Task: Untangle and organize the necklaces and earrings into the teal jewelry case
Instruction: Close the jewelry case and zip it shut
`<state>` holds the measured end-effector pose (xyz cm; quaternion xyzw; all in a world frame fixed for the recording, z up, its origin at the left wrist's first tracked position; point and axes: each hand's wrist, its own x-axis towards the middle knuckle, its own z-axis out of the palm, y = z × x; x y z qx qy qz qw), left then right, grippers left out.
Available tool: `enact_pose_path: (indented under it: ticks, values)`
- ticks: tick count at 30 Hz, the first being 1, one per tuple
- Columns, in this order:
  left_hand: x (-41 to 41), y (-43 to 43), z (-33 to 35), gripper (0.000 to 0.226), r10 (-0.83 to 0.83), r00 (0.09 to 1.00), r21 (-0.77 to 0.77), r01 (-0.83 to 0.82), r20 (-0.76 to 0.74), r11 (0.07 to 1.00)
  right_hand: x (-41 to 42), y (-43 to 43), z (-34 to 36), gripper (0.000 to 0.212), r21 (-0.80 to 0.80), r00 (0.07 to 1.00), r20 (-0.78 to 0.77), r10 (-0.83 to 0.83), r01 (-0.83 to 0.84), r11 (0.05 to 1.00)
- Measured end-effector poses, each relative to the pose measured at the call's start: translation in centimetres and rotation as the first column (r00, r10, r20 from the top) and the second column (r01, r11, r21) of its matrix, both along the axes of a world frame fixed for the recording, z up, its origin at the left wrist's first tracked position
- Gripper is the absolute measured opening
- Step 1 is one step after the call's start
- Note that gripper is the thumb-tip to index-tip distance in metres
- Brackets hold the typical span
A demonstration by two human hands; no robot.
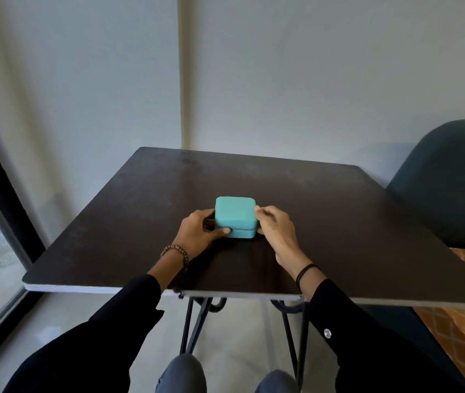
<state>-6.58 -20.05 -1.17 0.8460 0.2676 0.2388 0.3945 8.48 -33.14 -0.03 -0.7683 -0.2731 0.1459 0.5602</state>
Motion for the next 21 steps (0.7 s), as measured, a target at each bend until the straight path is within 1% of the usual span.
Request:
enact_pose_path:
  ticks: [2, 5, 8, 13, 17, 21]
  values:
    - [0.3, 2.7, 0.3, 0.067, 0.042, 0.999, 0.004, -0.042, -0.001, 0.999, 0.1, 3.0, 0.3, 0.023, 0.025, 0.999, -0.01, 0.04, -0.04, 0.999]
    - [1.3, 7.8, 0.6, 0.062, 0.11, 0.994, 0.043, -0.11, 0.014, 0.993, 0.9, 8.7, 0.5, 0.03, 0.049, 0.997, -0.008, 0.075, -0.075, 0.996]
    - [2.5, 12.8, 0.8, 0.055, 0.177, 0.984, 0.039, -0.178, 0.038, 0.983, 1.9, 14.1, 0.5, 0.027, 0.046, 0.994, -0.027, 0.109, -0.108, 0.993]
    - [5.1, 19.5, 0.4, 0.052, 0.299, 0.952, 0.024, -0.301, 0.06, 0.953, 3.2, 21.2, 0.7, 0.029, 0.03, 0.977, -0.022, 0.213, -0.213, 0.977]
    - [5.8, 22.5, 0.5, 0.051, 0.33, 0.943, 0.034, -0.332, 0.05, 0.943, 4.1, 24.4, 0.9, 0.032, -0.025, 0.947, -0.024, 0.321, -0.321, 0.947]
    - [5.6, 22.6, 1.0, 0.052, 0.343, 0.939, 0.071, -0.342, -0.003, 0.937, 5.1, 25.7, 0.4, 0.02, -0.085, 0.924, -0.041, 0.38, -0.382, 0.92]
